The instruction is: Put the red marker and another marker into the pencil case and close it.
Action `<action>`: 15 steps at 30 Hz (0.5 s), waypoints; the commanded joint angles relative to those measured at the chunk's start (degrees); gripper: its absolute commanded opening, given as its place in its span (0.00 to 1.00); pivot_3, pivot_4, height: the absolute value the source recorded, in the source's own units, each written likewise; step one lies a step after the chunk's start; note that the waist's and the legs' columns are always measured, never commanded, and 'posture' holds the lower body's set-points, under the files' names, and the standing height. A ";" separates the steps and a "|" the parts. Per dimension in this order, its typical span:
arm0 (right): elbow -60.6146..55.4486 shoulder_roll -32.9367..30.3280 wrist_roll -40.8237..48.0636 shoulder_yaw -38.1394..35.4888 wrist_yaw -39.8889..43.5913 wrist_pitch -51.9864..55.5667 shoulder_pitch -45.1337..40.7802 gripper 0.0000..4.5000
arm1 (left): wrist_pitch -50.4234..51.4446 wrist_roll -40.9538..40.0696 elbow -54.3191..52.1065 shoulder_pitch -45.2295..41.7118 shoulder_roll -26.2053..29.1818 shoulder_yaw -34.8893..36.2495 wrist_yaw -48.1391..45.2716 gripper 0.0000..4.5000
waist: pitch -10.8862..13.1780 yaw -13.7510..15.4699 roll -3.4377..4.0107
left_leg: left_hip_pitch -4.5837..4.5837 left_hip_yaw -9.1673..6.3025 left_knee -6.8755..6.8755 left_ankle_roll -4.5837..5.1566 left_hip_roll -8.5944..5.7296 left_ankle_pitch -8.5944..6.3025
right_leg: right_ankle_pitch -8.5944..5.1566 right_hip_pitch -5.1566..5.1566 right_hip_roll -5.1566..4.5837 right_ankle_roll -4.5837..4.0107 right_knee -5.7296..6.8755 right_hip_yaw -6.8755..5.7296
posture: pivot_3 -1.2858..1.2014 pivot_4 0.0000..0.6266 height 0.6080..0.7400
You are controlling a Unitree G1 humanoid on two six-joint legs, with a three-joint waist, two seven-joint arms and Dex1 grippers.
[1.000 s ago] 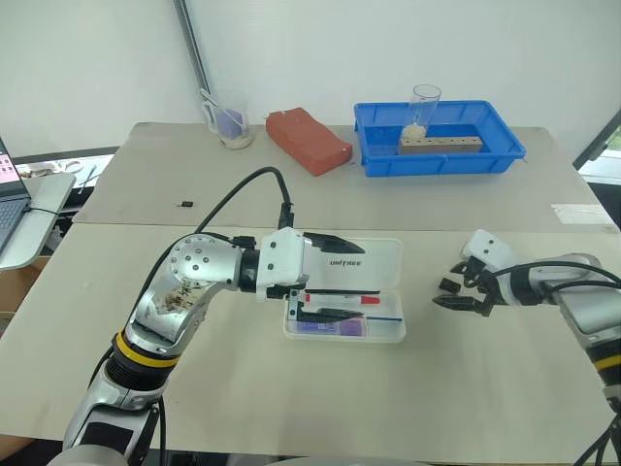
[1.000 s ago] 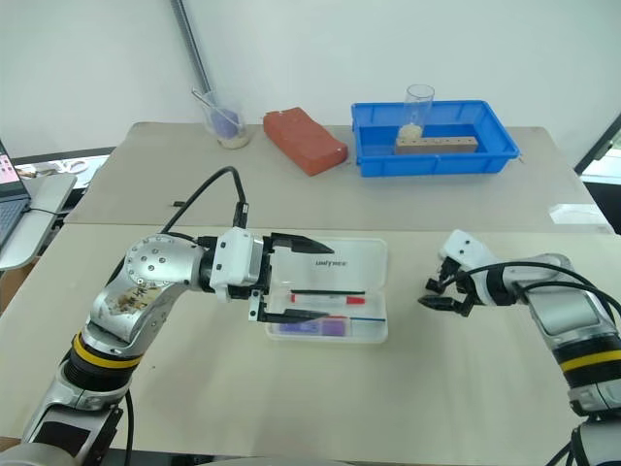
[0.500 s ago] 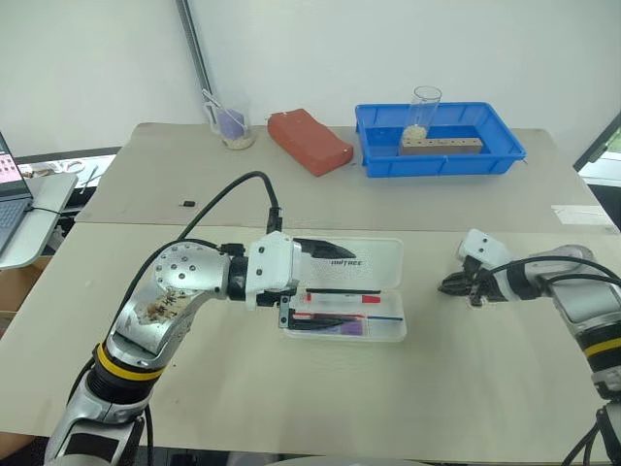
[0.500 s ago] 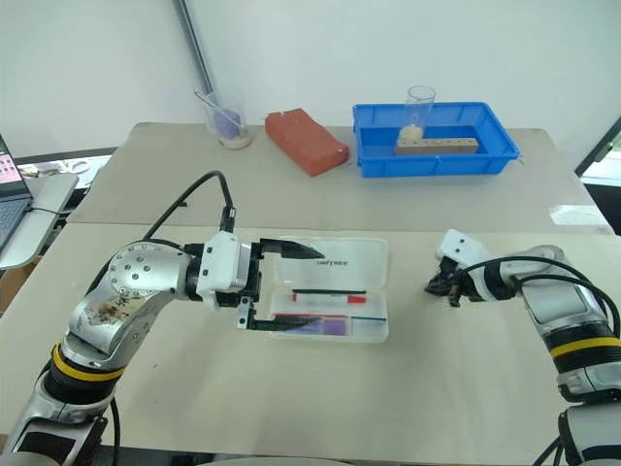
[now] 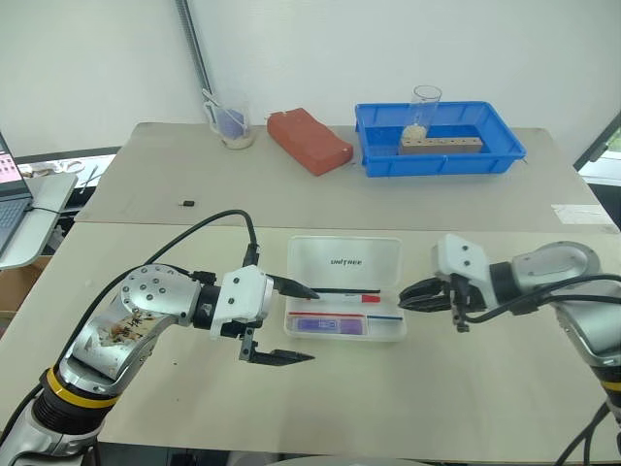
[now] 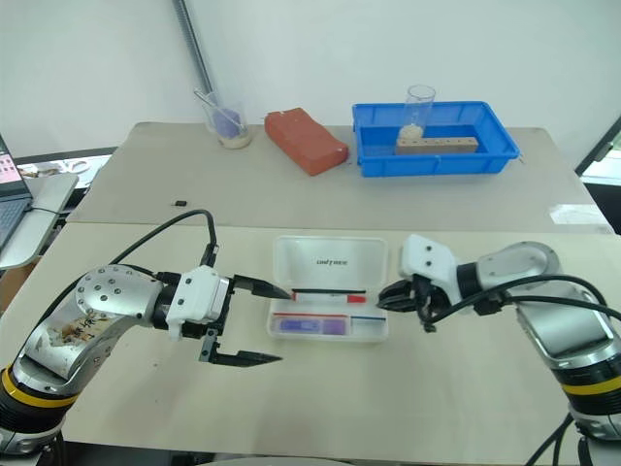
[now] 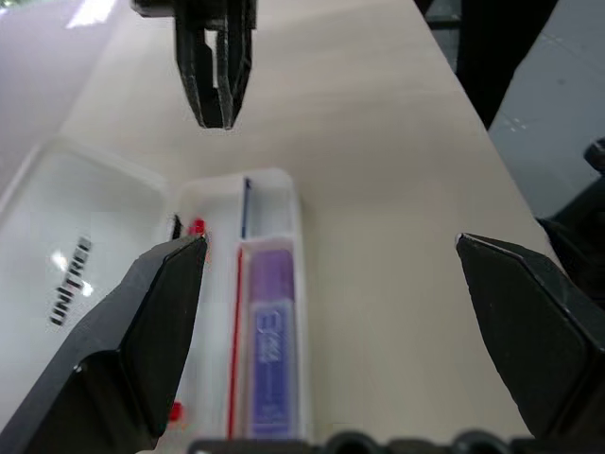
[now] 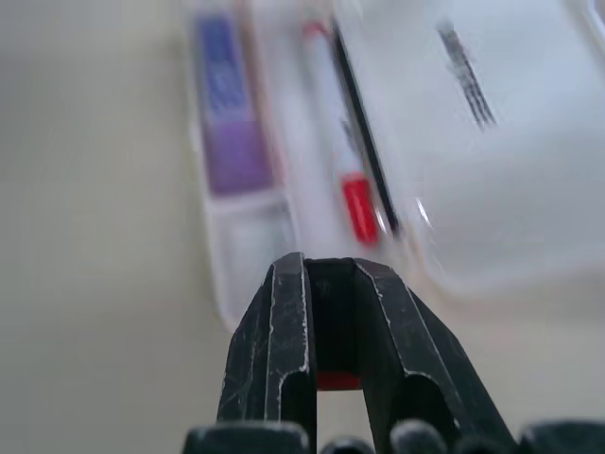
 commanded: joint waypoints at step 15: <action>-0.08 3.75 -4.71 8.82 -1.29 -0.56 -2.77 0.05 | 0.80 -1.37 -3.59 0.69 0.26 1.56 1.90 1.00 | 0.02 -0.30 -0.02 | -0.12 0.08 -0.01 0.02 0.01 0.01 | 0.02 0.06 0.03 -0.01 0.04 0.08 | 0.52 0.24 1.00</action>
